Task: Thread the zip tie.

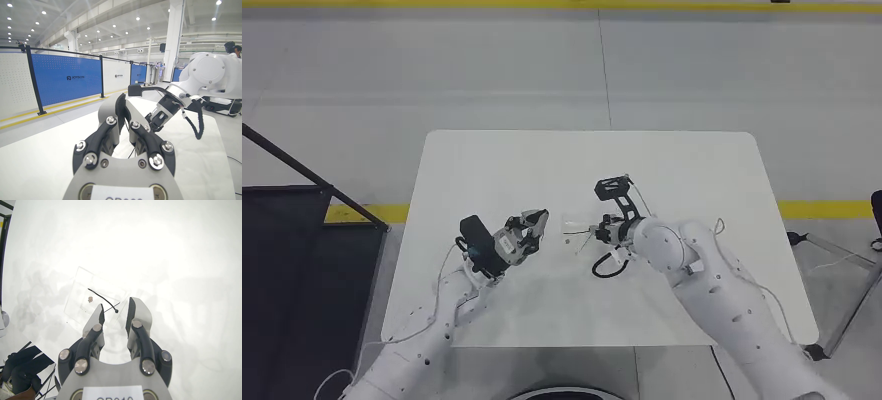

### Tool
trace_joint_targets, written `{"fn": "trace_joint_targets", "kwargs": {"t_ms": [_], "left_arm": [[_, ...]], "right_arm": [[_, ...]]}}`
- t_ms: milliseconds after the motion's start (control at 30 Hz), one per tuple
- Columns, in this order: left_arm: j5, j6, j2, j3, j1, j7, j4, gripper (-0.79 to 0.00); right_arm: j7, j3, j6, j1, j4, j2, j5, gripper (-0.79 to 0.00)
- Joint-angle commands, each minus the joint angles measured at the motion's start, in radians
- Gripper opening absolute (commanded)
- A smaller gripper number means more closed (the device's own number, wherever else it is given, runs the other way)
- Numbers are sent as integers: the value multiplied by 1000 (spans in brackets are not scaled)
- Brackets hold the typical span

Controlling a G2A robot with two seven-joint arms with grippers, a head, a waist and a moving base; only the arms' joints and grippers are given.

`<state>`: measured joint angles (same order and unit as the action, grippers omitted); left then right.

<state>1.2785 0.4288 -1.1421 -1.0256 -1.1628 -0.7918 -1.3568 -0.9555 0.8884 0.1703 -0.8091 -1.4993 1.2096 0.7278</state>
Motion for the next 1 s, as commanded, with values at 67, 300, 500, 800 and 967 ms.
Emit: {"fn": "trace_joint_targets", "kwargs": {"t_ms": [67,300,500,800,967], "left_arm": [[0,0,0,0,0,0,0,-785],[0,0,0,0,0,0,0,-785],[0,0,0,0,0,0,0,-785],[-7,-43,-4,-14,-18,39,-27,-785],[31,-91,-11,-13,-12,16,-7,-785]], "right_arm": [[0,-1,-5,4,12,4,-1,-557],[8,4,-6,8,25,11,-10,-714],[37,51,-10,-25,-3,5,-32,-785],[85,166,-25,-160,-159,-24,-23,-785],[116,252,-28,-285,-298,-45,-12,-785]]}}
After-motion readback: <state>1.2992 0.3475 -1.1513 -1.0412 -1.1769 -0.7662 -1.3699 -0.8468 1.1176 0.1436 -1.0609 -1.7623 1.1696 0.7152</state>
